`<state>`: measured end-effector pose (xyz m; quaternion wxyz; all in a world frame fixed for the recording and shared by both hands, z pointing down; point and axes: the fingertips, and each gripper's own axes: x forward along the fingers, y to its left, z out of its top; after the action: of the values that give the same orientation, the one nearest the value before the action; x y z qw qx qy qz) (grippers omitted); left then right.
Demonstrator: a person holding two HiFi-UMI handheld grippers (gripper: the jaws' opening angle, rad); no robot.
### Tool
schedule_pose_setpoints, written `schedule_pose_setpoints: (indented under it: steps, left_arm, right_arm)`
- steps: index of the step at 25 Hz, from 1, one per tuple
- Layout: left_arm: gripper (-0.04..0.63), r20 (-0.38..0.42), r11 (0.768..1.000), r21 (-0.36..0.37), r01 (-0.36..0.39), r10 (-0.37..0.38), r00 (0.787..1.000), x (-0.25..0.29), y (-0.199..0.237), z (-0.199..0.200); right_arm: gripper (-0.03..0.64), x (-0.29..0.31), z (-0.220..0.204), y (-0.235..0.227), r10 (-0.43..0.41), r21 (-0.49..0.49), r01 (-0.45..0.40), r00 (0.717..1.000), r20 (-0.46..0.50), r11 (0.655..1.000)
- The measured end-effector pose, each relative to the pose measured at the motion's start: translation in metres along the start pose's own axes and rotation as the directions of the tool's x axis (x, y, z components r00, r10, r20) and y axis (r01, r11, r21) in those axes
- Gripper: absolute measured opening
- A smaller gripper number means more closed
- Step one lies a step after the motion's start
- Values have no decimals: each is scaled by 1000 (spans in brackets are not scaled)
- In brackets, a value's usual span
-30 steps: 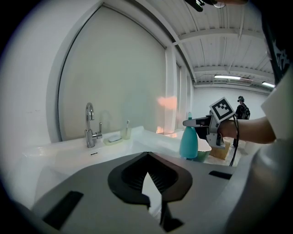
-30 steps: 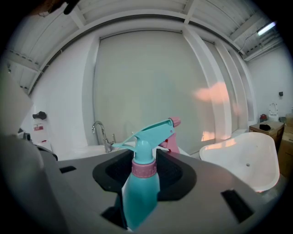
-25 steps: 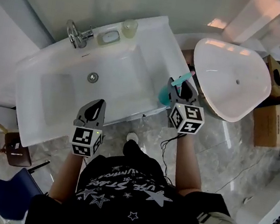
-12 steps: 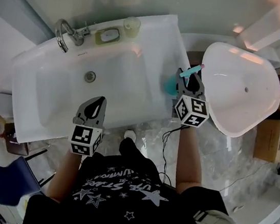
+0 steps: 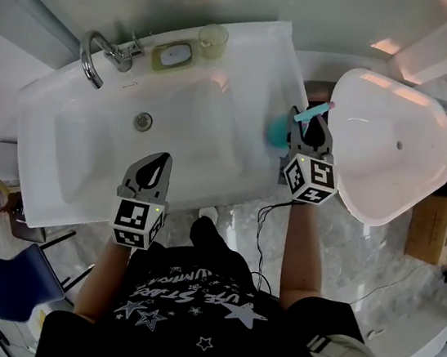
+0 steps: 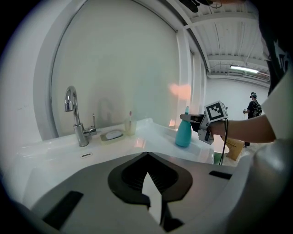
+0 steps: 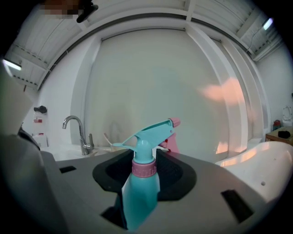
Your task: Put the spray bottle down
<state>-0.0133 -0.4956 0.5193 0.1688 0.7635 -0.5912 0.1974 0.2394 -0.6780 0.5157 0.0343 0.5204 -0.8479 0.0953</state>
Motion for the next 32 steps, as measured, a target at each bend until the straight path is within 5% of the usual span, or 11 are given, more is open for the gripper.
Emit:
schedule_pose_setpoints:
  steps: [7,15,20,32]
  left_arm:
    - [15,-8,1000,-11,-13,13,1000,3,7,-3]
    - [15,-6,1000,-22,-2,1,1000,3,5,-8]
    - [15,3,1000,-30,7,-7,1000,-2,4,-8]
    - [15,74,997,-47,61,-58,996,-47,-4,-10]
  right_arm:
    - [166,-2,-2,11,22,-124,-18,999,31,992]
    - [175,-3,-4,9,22,-46,-20,999,42,999]
    - [246,-9,-11,12,43,-10,-43,999,1,999]
    - [281,-71,-4,24,-50,7,50,999,-16,999]
